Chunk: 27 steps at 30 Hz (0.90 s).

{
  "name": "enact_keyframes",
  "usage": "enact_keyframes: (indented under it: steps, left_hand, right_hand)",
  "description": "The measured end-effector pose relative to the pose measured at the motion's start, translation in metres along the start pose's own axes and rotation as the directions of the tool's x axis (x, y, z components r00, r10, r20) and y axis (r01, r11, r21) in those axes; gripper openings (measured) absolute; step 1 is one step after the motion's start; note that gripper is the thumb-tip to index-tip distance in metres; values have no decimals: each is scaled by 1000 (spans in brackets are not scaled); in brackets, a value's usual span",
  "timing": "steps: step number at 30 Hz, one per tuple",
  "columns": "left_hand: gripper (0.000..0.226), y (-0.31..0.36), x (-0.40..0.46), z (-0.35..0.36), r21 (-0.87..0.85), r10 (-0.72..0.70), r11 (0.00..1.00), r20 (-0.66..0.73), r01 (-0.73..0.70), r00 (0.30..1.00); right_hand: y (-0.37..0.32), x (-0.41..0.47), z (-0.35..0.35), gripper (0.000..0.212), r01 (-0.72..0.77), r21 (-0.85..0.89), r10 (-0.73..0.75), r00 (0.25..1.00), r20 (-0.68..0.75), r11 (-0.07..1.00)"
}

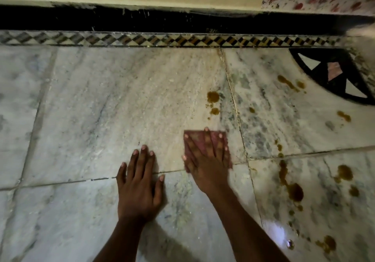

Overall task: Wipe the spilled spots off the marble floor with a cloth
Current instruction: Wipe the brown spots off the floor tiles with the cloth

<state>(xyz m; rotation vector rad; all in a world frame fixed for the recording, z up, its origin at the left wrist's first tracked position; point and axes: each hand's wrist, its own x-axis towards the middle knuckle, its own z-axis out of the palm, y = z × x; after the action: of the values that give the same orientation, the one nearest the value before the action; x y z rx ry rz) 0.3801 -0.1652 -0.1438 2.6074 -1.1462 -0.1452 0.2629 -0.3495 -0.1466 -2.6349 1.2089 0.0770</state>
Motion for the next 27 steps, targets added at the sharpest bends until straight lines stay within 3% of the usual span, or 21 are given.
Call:
enact_keyframes:
  steps: [2,5,7,9,11,14,16,18,20,22,24,27]
  left_hand:
    - [73,0,0,0,10,17,1000,-2,-17,1000]
    - [73,-1,1,0,-2,12,1000,-18,-12,1000]
    - [72,1,0,3,-8,-2,1000,-21,2,1000]
    - [72,1,-1,4,0,8,1000,-22,-8,1000]
    - [72,-2,-1,4,7,25,1000,-8,-25,1000]
    - [71,-3,-1,3,-13,11,1000,-2,-11,1000]
    - [68,-1,11,-1,-52,29,998,-20,-30,999]
    - [62,1,36,-5,-59,93,994,-66,-97,994]
    - [59,2,74,-9,-12,164,986,-103,-166,981]
    - [59,4,116,-9,23,194,981,-93,-193,977]
    - [64,5,154,-6,35,180,983,-51,-178,982]
    - [68,10,183,5,17,123,992,-35,-123,992]
  right_hand:
    - [22,-18,-4,63,4,-27,-4,1000,23,1000]
    - [21,-5,-9,64,-222,-6,222,975,-1,975]
    - [3,29,-8,64,-395,107,394,918,31,912]
    - [-18,60,-8,64,-478,191,470,878,90,857]
    - [-27,64,-6,63,-424,155,410,905,112,892]
    - [-10,23,-6,62,-119,68,116,992,50,991]
    - [18,-7,-7,64,-65,39,64,998,27,997]
    - [36,-13,-11,65,-229,55,228,973,18,972]
    - [31,9,-15,67,-456,139,457,889,26,879]
    - [10,49,-18,67,-568,228,563,821,92,791]
    - [-10,77,-14,65,-471,190,461,882,96,861]
    - [-8,61,-4,64,-84,47,89,991,-104,995]
